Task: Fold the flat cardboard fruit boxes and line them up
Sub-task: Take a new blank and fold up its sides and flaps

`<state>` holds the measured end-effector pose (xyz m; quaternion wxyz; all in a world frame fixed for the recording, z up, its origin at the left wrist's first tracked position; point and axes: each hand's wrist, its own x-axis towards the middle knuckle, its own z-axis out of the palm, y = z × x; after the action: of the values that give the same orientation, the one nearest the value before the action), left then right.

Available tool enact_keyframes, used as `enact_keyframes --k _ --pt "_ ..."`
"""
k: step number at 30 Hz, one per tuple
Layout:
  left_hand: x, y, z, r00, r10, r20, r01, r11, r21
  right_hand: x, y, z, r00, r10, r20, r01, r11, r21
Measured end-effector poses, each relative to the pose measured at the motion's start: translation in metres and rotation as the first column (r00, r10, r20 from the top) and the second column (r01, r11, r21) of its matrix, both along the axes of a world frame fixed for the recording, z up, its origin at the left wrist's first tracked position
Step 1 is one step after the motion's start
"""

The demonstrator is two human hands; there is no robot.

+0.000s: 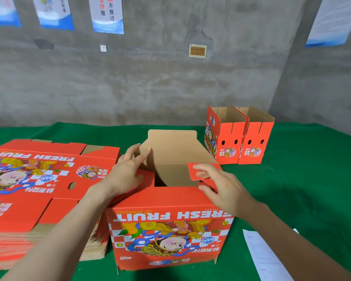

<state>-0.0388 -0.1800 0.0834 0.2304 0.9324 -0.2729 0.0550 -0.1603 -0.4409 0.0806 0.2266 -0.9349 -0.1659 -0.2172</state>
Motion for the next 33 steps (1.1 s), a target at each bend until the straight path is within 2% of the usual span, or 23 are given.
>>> enact_keyframes --k 4,7,9,11,14,17,19,21,25,33 --pt "-0.005 0.003 0.001 0.991 -0.044 0.129 0.076 0.962 -0.261 0.005 -0.002 -0.005 0.996 -0.079 0.028 0.076 0.992 0.102" --pt "-0.011 0.005 0.003 0.973 -0.027 0.228 0.107 0.931 -0.349 0.007 -0.002 -0.007 0.981 -0.154 0.116 0.134 0.977 0.167" --pt "-0.014 0.004 0.004 0.982 -0.034 0.188 0.1 0.93 -0.354 0.007 -0.002 -0.008 0.975 -0.183 0.125 0.153 0.964 0.216" --pt "-0.014 0.003 0.004 0.997 -0.012 0.077 0.039 0.93 -0.365 0.006 -0.002 -0.006 0.98 -0.181 0.076 0.162 0.963 0.214" --pt "-0.015 0.001 0.005 0.999 -0.038 -0.036 0.022 0.931 -0.365 0.009 -0.004 -0.004 0.979 -0.176 -0.107 0.191 0.968 0.161" --pt "-0.014 0.0 0.007 0.991 -0.076 -0.112 0.045 0.966 -0.256 0.017 -0.006 0.001 0.92 -0.203 -0.335 0.25 0.963 0.102" --pt "-0.012 -0.001 0.008 0.986 -0.012 -0.163 -0.011 0.99 -0.142 0.025 -0.005 0.005 0.885 -0.27 -0.38 0.287 0.958 -0.012" --pt "-0.011 -0.004 0.008 0.982 0.048 -0.181 -0.056 0.998 -0.041 0.032 -0.003 0.01 0.861 -0.342 -0.376 0.33 0.939 -0.098" --pt "-0.009 -0.009 0.003 0.99 0.094 -0.102 -0.085 0.993 0.083 0.039 0.003 0.009 0.841 -0.412 -0.352 0.383 0.911 -0.153" --pt "-0.009 -0.011 -0.001 0.992 0.12 -0.038 -0.114 0.984 0.135 0.038 0.006 0.004 0.842 -0.452 -0.295 0.4 0.889 -0.222"
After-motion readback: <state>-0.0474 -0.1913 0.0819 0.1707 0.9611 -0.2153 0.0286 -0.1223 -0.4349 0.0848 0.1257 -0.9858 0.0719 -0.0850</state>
